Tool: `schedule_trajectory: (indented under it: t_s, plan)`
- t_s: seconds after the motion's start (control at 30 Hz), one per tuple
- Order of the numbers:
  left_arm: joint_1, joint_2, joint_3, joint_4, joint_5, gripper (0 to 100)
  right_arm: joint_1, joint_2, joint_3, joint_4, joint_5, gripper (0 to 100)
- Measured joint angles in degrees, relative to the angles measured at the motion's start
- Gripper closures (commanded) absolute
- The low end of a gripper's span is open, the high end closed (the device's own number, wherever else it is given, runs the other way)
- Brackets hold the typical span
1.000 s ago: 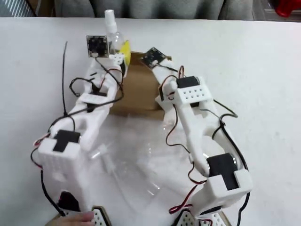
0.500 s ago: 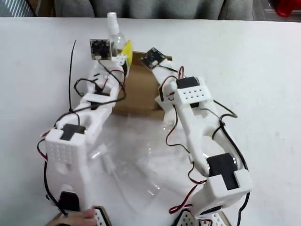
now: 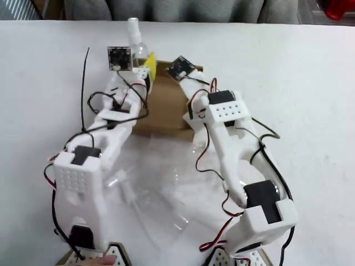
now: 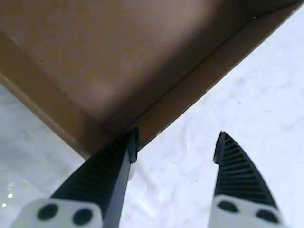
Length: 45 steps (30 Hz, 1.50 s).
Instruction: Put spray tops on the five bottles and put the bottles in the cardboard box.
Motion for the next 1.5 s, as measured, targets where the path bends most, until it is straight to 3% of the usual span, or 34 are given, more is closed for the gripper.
schedule_trajectory:
  t_s: [0.63, 0.87, 1.5]
  plan:
    - [0.0, 0.0, 0.0, -0.1, 0.0, 97, 0.0, 0.9, 0.0, -1.1, 0.0, 77.9]
    - [-0.5, 0.0, 0.1, -0.1, 0.0, 83, 0.0, 1.1, 0.0, -1.1, 0.0, 77.9]
    - [-0.4, 2.4, 0.2, -0.1, -0.1, 82, 0.0, 1.1, 0.0, -1.1, 0.0, 77.9]
